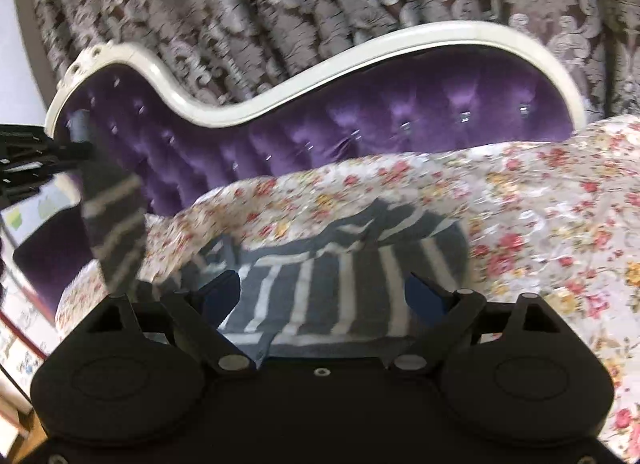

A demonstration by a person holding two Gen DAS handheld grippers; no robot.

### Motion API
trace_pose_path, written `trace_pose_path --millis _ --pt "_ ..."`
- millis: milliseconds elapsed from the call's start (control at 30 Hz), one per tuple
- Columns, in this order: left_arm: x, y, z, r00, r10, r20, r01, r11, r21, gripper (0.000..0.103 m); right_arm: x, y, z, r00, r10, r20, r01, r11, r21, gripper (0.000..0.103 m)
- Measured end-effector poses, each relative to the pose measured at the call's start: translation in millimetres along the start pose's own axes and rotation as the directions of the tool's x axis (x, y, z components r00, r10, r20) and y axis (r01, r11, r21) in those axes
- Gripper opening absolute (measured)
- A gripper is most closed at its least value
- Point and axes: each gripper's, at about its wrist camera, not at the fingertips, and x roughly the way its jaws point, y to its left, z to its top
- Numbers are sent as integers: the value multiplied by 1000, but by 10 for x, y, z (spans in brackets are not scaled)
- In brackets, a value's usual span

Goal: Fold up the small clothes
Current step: 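Grasp the other sleeve cuff with the left gripper and lift it, then fold the sleeve across the cardigan body and release it with the left gripper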

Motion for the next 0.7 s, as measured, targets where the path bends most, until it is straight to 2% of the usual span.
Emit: trace_pose_path --millis 200,300,400,467,533,600,667,700 --pt "600 -549 -511 992 -43 -118 53 995 79 10 -76 -273 126 998 -44 34 40 995 90 91" --pt "821 -696 -780 982 -52 -179 73 991 110 11 -114 -385 169 998 -53 42 48 991 123 91" --pt "888 -763 -939 976 -66 -206 97 985 145 14 -144 -449 193 997 -63 53 55 989 138 91" --pt "832 -834 -949 974 -83 -210 120 978 168 35 -147 -472 205 996 -74 58 65 988 143 91" --pt "747 -903 -901 979 -96 -179 132 971 201 42 -132 -482 209 994 -88 59 79 987 143 91" --pt "600 -923 -813 988 -87 -128 116 964 238 48 -120 -489 201 994 -96 56 87 986 141 91" --pt "443 -875 -747 993 -78 -84 97 962 256 60 -105 -489 190 994 -98 52 90 986 137 91" --pt "386 -844 -717 995 -68 -69 84 962 260 62 -94 -484 185 994 -100 48 93 987 132 91"
